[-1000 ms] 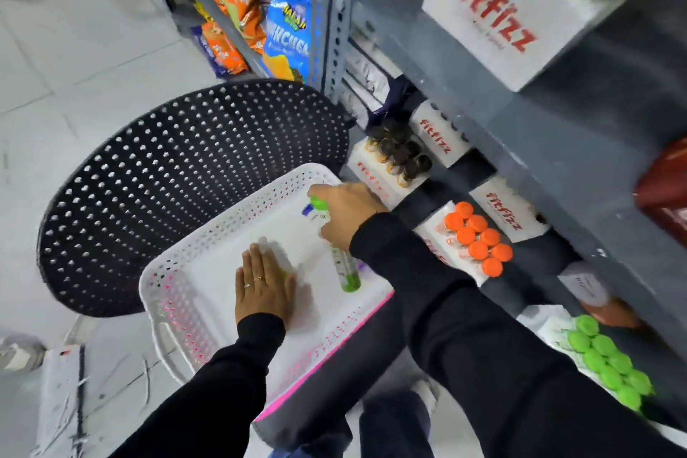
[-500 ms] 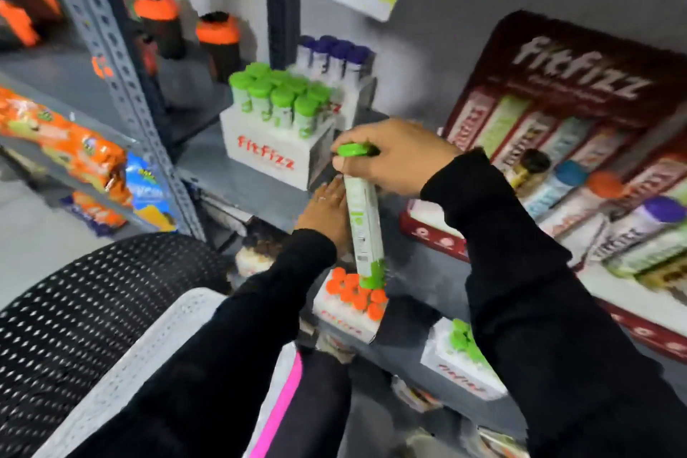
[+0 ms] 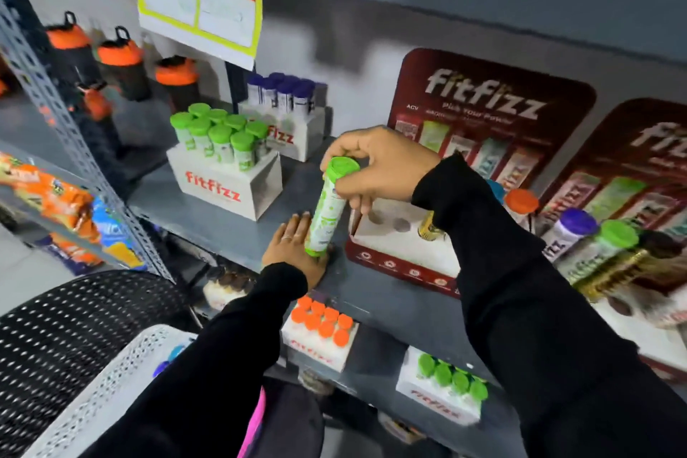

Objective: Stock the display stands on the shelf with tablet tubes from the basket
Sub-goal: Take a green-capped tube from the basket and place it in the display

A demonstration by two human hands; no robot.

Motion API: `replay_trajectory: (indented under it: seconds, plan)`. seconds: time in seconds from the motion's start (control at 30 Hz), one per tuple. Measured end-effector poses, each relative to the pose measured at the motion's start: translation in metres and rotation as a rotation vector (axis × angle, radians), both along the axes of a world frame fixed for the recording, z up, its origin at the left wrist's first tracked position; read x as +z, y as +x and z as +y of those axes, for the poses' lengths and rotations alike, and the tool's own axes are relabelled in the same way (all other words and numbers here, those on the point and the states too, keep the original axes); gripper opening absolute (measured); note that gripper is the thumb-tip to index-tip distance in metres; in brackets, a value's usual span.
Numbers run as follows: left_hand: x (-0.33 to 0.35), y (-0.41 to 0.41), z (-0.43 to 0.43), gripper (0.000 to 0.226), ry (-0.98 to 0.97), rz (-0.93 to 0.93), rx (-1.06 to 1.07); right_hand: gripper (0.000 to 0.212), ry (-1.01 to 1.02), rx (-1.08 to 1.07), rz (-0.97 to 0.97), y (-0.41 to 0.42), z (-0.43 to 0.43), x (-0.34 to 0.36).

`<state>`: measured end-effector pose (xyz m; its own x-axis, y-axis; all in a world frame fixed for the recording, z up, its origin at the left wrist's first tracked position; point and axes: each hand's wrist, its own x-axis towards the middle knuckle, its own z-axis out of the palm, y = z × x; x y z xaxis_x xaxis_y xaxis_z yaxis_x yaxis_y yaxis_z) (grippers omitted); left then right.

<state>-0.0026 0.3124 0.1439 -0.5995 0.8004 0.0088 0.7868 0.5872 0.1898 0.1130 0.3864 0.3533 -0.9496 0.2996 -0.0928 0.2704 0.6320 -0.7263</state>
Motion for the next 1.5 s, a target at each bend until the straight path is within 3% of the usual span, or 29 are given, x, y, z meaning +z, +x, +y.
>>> replay_trajectory:
  seconds: [0.27, 0.57, 1.13, 1.5]
  plan:
    - [-0.005, -0.003, 0.001, 0.065, -0.028, 0.038, 0.008, 0.011, 0.303, -0.077, 0.007, -0.015, -0.001, 0.019]
    - [-0.008, -0.006, 0.0, 0.064, 0.013, 0.024, -0.049, 0.026, 0.537, -0.133, -0.038, -0.019, -0.007, 0.03]
    - [-0.012, -0.008, 0.002, 0.066, -0.064, 0.047, -0.07, 0.038, 0.536, -0.304, -0.04, 0.004, 0.002, 0.049]
    - [-0.009, -0.001, 0.016, 0.059, -0.083, 0.034, -0.149, 0.04, 0.534, -0.539, -0.201, 0.008, 0.023, 0.037]
